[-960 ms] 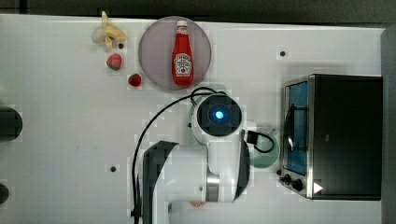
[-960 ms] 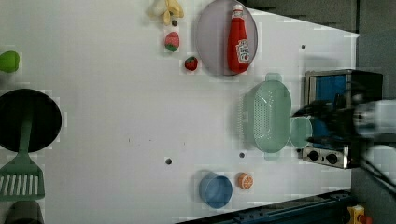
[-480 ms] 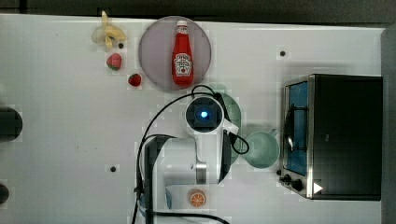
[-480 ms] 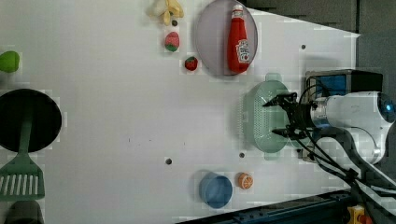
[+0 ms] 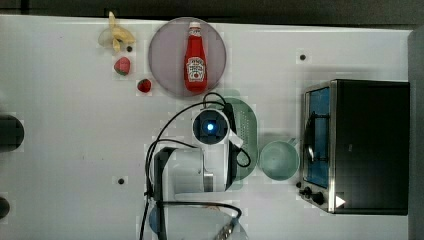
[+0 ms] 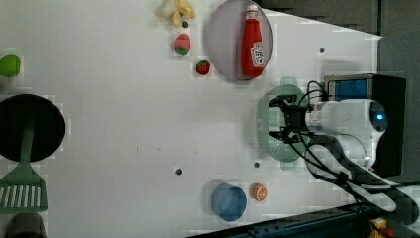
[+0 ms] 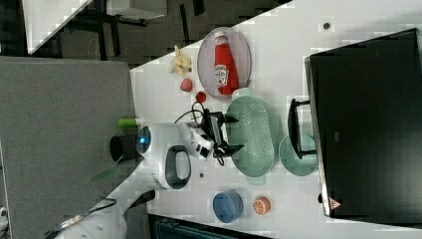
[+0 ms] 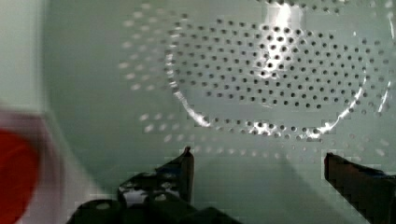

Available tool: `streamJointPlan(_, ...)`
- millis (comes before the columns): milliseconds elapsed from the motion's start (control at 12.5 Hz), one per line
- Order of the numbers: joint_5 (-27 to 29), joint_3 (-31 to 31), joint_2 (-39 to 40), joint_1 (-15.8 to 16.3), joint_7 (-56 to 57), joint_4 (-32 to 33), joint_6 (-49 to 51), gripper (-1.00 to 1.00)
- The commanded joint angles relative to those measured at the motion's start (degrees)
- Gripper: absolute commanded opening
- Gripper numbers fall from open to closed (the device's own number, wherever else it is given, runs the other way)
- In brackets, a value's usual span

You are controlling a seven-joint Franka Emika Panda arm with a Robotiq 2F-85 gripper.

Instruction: Drag strainer right to left.

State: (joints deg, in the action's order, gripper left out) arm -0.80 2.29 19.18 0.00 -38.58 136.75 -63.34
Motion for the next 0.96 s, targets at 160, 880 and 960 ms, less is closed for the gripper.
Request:
streamJointPlan(160,-0.5,2.2,1.5,-0.1,-9.8,0.7,-3.5,1.0)
streamJointPlan(880,2.5,9.3,1.6,2.5,-15.5,0.1,-3.2,1.0)
streamJointPlan(960,2.8,9.9,1.6,3.0,-17.7,0.1,-3.2,1.0)
